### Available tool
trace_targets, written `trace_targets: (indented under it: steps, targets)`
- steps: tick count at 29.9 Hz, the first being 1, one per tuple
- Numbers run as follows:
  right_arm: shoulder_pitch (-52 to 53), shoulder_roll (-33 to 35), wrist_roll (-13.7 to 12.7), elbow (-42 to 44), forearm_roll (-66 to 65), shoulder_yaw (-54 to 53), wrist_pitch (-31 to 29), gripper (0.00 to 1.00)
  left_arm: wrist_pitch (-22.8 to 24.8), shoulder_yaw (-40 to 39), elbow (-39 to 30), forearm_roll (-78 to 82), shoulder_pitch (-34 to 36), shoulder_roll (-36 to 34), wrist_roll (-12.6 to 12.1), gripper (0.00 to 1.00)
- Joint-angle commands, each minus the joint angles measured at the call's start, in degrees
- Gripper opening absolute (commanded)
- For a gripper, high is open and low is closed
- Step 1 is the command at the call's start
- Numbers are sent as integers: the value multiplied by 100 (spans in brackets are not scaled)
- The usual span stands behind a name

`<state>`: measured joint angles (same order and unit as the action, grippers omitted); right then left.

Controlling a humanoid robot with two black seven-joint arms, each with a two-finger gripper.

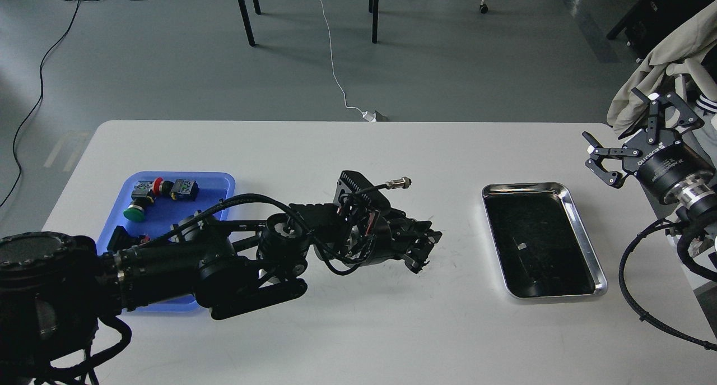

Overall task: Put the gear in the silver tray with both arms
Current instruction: 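Carry the gear with the left gripper toward the silver tray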

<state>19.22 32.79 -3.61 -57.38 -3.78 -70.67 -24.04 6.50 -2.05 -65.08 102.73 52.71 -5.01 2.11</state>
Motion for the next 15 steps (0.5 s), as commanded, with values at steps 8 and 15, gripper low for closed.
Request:
trace_targets:
  steps: [8, 15]
  targets:
    - [-6, 8, 1, -2, 0, 1, 75, 99, -325, -15, 1102, -7, -269, 501, 176, 11]
    - [-32, 26, 1, -10, 9, 1, 75, 99, -492, -103, 1393, -42, -384, 501, 282, 12]
